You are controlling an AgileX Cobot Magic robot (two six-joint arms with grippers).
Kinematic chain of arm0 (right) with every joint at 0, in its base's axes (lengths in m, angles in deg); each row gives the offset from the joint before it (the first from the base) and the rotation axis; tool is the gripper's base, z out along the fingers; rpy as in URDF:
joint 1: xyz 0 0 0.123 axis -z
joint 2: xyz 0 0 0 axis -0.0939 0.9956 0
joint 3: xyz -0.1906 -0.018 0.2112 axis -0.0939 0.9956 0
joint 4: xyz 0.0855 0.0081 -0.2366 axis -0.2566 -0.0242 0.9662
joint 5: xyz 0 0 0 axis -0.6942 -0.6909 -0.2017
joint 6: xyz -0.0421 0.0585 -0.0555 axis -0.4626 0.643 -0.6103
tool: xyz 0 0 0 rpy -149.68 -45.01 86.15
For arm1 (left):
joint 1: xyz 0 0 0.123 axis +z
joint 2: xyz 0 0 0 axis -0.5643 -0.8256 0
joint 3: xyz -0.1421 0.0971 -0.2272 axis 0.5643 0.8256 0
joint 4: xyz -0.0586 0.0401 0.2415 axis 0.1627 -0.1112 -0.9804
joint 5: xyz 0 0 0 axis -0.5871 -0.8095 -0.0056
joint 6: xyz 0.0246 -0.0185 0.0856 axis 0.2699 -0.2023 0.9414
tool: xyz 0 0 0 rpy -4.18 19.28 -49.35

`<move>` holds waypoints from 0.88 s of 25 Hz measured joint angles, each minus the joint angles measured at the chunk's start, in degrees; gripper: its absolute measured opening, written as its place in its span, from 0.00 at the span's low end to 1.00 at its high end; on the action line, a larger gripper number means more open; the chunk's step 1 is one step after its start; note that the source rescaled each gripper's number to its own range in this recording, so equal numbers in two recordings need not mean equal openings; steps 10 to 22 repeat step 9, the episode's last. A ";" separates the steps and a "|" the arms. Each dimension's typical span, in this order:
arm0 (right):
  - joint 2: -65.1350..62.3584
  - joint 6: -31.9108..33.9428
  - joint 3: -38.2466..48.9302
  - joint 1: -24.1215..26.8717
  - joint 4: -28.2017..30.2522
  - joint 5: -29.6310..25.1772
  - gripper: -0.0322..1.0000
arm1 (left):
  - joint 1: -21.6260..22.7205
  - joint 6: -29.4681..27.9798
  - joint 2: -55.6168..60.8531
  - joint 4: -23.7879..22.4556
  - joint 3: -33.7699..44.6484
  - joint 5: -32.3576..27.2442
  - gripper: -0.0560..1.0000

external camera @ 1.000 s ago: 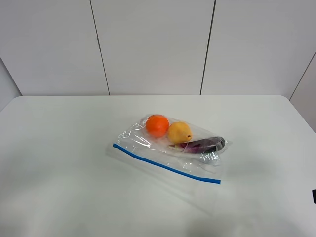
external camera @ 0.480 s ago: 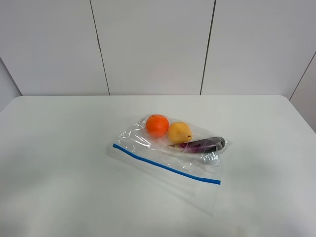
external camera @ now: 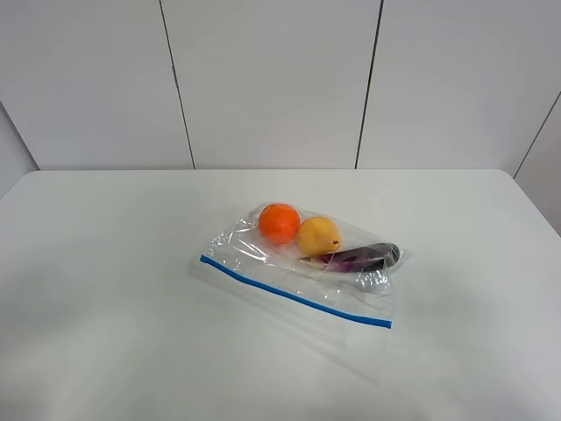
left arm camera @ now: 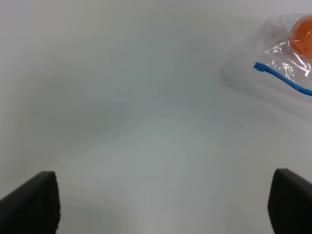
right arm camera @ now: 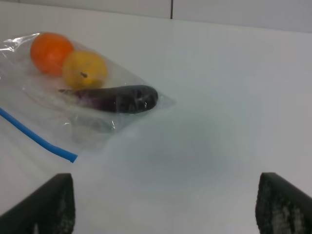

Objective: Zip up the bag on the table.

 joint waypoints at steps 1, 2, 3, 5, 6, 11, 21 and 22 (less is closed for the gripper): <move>0.00 0.00 0.00 0.00 0.00 0.00 0.87 | 0.00 0.00 0.00 0.00 0.00 0.00 1.00; 0.00 0.00 0.00 0.00 0.00 0.05 0.87 | 0.00 0.00 0.00 0.00 0.00 0.00 1.00; 0.00 0.00 0.00 0.00 0.00 0.05 0.87 | 0.00 0.00 0.00 0.00 0.00 0.00 1.00; 0.00 0.00 0.00 0.00 -0.11 0.05 0.87 | 0.00 0.00 0.00 0.00 0.00 0.00 1.00; 0.00 0.00 0.00 0.00 -0.11 0.05 0.87 | 0.00 0.00 0.00 0.00 0.00 0.00 1.00; 0.00 0.00 0.00 0.00 -0.13 0.05 0.87 | 0.00 0.00 0.00 0.00 0.00 0.00 1.00; 0.00 0.00 0.00 0.00 -0.13 0.05 0.87 | 0.00 0.00 0.00 0.00 0.00 0.00 1.00; 0.00 0.00 0.00 0.00 -0.13 0.05 0.87 | 0.00 0.00 0.00 0.00 0.00 0.00 1.00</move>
